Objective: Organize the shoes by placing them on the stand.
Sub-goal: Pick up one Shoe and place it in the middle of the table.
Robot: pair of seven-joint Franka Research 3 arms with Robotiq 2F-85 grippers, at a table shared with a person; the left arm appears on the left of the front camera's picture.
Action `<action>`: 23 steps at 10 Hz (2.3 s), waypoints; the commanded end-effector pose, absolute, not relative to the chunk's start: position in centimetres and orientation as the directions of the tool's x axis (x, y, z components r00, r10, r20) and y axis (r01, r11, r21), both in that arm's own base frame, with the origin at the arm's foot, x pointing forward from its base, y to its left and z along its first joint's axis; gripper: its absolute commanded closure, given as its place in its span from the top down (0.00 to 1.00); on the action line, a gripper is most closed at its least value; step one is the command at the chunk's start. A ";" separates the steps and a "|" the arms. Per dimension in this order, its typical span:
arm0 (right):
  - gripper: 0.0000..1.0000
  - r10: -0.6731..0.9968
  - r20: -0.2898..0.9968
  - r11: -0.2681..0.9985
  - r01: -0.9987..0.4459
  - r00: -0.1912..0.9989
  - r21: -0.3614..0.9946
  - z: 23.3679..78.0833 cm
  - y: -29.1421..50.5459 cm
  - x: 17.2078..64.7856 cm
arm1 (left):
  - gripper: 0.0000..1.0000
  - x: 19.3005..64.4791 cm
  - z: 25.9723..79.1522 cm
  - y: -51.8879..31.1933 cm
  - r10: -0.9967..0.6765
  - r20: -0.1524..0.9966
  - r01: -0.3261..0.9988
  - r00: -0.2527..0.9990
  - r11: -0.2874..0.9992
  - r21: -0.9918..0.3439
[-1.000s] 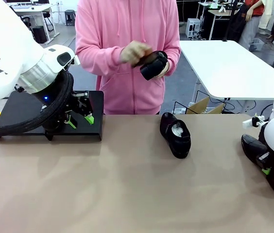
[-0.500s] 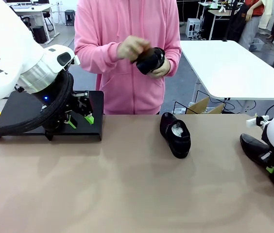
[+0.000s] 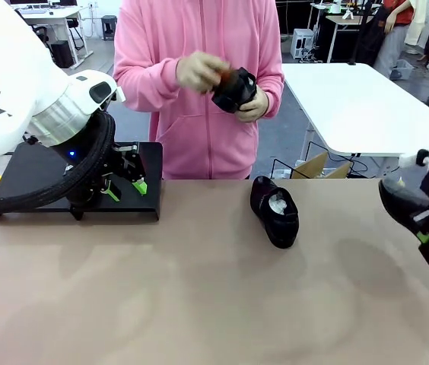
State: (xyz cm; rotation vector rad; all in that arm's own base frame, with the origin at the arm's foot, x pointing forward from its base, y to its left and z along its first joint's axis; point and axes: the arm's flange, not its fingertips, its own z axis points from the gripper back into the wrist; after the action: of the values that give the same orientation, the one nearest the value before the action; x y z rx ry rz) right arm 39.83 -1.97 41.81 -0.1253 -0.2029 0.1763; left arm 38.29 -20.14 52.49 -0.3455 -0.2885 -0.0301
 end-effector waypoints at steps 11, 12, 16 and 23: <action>0.00 0.286 0.263 0.948 -0.231 0.921 -0.220 49.9 10.7 31.9 | 0.53 38.3 52.6 -20.0 0.023 0.276 0.078 0.961 0.935 -0.347; 0.00 0.249 0.285 0.957 -0.191 0.926 -0.217 50.7 13.7 31.0 | 0.53 38.3 52.6 -20.0 0.023 0.276 0.078 0.961 0.935 -0.347; 0.00 0.270 0.208 0.957 -0.286 0.940 0.049 47.1 28.7 27.6 | 0.53 38.3 52.6 -20.0 0.023 0.276 0.078 0.961 0.935 -0.347; 0.00 0.117 0.253 0.988 -0.138 0.960 0.066 37.7 38.8 30.2 | 0.53 38.3 52.6 -20.0 0.023 0.276 0.078 0.961 0.935 -0.347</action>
State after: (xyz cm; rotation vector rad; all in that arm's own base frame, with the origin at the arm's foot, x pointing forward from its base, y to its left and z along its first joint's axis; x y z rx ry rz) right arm 29.58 36.51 38.14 0.1165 -0.2134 0.1705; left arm 38.31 -20.15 52.52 -0.3457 -0.2890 -0.0302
